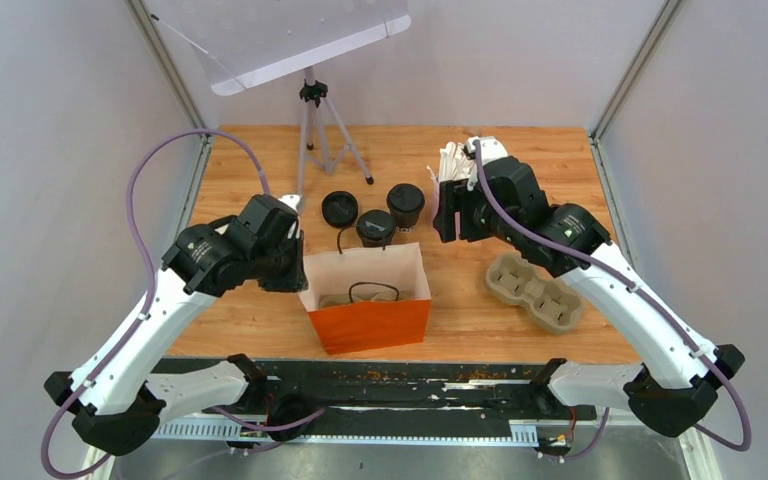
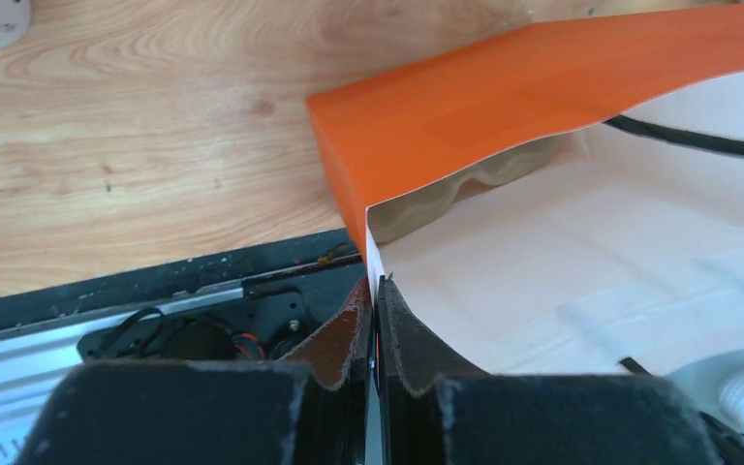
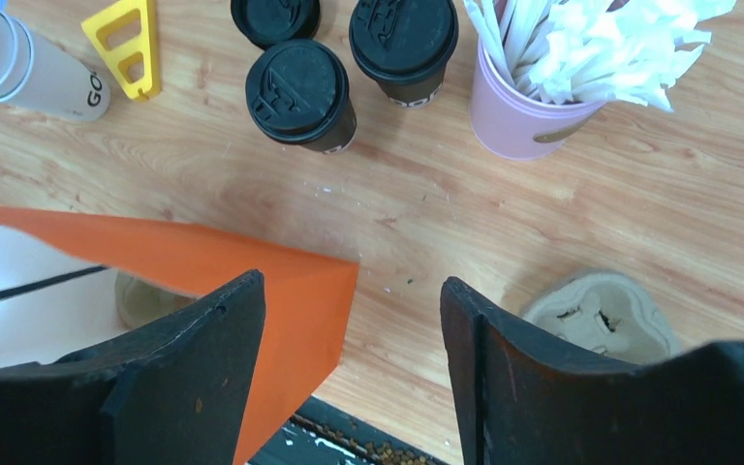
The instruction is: Pack the takeout coffee
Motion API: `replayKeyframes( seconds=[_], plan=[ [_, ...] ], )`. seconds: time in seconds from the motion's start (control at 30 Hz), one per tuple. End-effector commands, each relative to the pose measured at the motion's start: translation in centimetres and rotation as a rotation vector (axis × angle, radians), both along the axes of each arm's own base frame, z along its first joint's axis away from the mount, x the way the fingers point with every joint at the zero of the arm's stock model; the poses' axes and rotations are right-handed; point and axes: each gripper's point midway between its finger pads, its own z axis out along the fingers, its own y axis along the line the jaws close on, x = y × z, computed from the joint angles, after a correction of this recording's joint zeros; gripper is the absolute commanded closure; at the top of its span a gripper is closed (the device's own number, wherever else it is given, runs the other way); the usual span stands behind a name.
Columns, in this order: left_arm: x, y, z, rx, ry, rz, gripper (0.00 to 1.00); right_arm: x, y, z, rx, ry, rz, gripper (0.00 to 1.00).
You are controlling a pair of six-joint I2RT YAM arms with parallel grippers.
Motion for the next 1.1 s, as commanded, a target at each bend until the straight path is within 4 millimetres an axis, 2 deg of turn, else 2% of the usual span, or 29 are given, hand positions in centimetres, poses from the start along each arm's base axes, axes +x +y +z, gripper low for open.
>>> replayKeyframes(
  seconds=[0.0,0.13,0.47,0.6,0.73,0.8,0.87,0.9,0.93,0.97,1.07],
  plan=[
    [-0.5,2.1,0.1,0.076,0.002,0.023,0.9,1.8,1.1,0.5,0.043,-0.062,-0.01,0.33],
    [0.0,3.5,0.0,0.136,-0.009,0.067,0.9,3.3,2.8,-0.6,0.029,-0.053,0.03,0.3],
    [1.4,6.9,1.3,0.219,-0.079,0.17,0.9,9.9,7.4,-3.1,-0.065,-0.069,0.085,0.26],
    [1.3,7.6,1.1,0.244,-0.067,0.184,0.9,12.4,9.0,-4.8,-0.115,-0.071,0.102,0.25],
    [1.4,7.6,1.1,0.234,-0.075,0.192,0.89,14.6,10.0,-7.4,-0.183,-0.046,0.122,0.25],
    [1.4,7.5,0.8,0.243,-0.059,0.187,0.86,15.0,10.7,-8.4,-0.196,-0.03,0.148,0.26],
    [1.4,7.6,0.8,0.248,-0.055,0.187,0.86,14.5,12.0,-9.4,-0.17,0.0,0.217,0.25],
    [1.4,7.6,0.9,0.248,-0.057,0.19,0.85,14.2,12.6,-9.9,-0.156,0.018,0.241,0.21],
    [1.4,7.6,1.0,0.245,-0.063,0.188,0.85,14.2,12.7,-10.4,-0.154,0.033,0.246,0.05],
    [1.5,7.5,1.0,0.238,-0.068,0.181,0.84,13.8,13.3,-10.7,-0.133,0.049,0.276,0.01],
    [1.4,6.9,0.9,0.21,-0.064,0.158,0.84,13.9,13.9,-11.4,-0.116,0.06,0.285,0.03]
  ],
)
